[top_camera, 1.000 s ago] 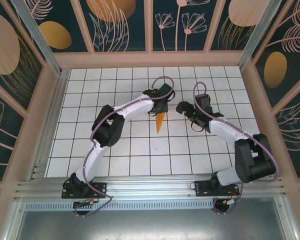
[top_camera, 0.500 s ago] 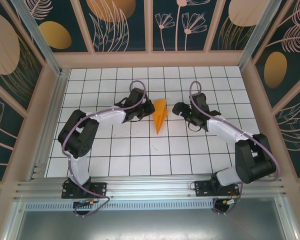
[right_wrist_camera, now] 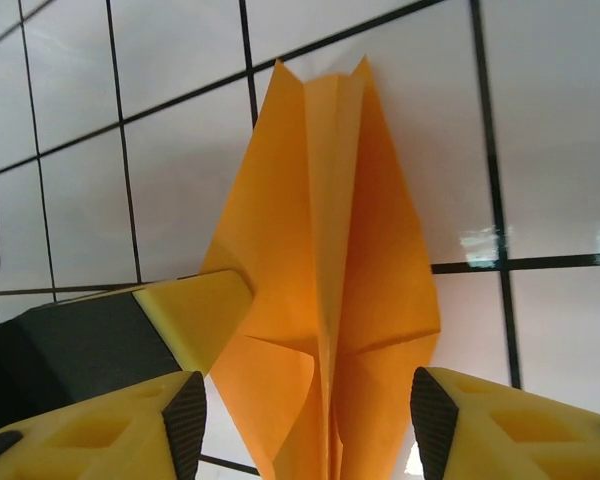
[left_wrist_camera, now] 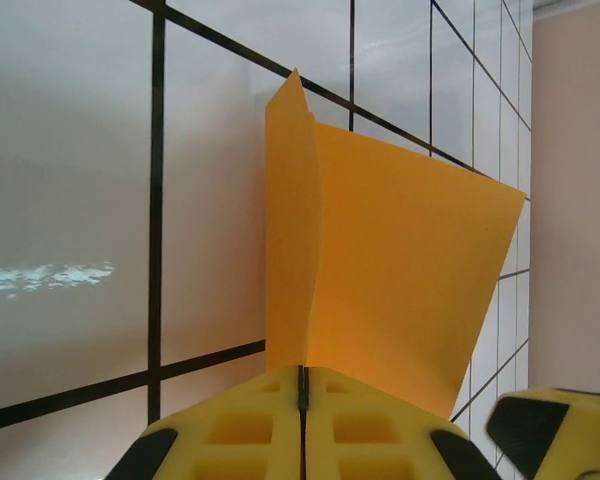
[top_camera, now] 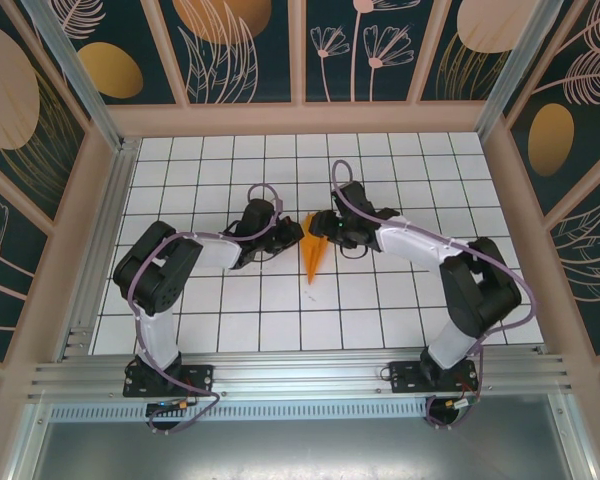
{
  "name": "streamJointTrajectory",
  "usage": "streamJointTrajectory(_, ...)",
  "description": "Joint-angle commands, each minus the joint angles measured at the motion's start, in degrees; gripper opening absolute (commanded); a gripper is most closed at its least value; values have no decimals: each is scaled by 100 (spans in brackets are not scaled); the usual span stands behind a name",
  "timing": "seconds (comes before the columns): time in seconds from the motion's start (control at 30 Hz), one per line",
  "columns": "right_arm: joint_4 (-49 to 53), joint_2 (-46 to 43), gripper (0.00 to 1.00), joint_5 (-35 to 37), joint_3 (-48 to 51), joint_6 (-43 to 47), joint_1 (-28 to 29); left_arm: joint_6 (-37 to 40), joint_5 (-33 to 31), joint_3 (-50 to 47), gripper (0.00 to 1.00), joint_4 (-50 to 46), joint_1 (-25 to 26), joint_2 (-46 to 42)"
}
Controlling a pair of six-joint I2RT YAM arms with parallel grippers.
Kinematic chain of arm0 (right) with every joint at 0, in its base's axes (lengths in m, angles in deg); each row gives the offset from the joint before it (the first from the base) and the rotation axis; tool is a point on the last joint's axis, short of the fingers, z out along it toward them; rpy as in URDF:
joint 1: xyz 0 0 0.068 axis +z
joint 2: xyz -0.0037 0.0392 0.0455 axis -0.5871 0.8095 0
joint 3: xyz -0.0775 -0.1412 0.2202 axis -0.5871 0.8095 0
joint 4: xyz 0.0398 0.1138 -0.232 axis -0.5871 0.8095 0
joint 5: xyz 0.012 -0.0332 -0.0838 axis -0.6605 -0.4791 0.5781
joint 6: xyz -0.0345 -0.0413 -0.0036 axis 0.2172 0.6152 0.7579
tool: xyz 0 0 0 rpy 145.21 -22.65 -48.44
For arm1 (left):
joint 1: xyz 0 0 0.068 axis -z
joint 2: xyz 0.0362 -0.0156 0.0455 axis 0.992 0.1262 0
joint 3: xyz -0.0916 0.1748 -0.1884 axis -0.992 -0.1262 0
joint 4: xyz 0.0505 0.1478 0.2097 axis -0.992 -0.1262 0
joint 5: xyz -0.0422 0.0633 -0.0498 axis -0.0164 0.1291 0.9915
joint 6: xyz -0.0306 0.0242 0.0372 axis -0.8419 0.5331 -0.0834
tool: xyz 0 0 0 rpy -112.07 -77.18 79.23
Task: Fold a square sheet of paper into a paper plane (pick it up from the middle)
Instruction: Move the paper plane to the top-center of the table.
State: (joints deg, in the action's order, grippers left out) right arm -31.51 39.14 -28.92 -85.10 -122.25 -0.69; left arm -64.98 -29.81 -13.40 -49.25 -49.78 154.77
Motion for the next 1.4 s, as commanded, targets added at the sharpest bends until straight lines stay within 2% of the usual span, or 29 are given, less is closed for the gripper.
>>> streamJointTrajectory(0.0,416,266,59,44,-350,94,187,-16,-143,-123,9,240,-77,-36)
streamJointTrajectory(0.2,572,528,58,-6,-440,208,465,-52,-51,-161,9,327,-107,35)
streamJointTrajectory(0.4,793,719,41,177,-609,294,637,-60,21,-209,9,434,-115,45)
streamJointTrajectory(0.5,889,784,37,312,-656,267,648,-48,21,-176,9,406,-118,68)
streamJointTrajectory(0.57,1055,812,37,513,-733,231,656,-58,29,-161,9,405,-117,98)
streamJointTrajectory(0.63,1146,710,41,726,-746,155,664,-55,16,-152,9,392,-120,115)
streamJointTrajectory(0.73,765,270,49,762,-496,98,661,-53,-51,-167,9,318,-115,117)
streamJointTrajectory(0.8,533,16,50,779,-321,10,619,-36,-114,-165,9,236,-116,124)
streamJointTrajectory(0.9,374,-101,43,777,-203,-156,462,-12,-116,-169,9,204,-125,134)
streamJointTrajectory(1.17,157,347,13,317,-343,-370,134,36,-129,-174,9,151,-128,142)
streamJointTrajectory(1.27,313,588,7,356,-436,-404,95,56,-133,-178,9,143,-126,157)
streamJointTrajectory(1.37,265,746,6,279,-448,-344,71,81,-172,-187,9,111,-124,171)
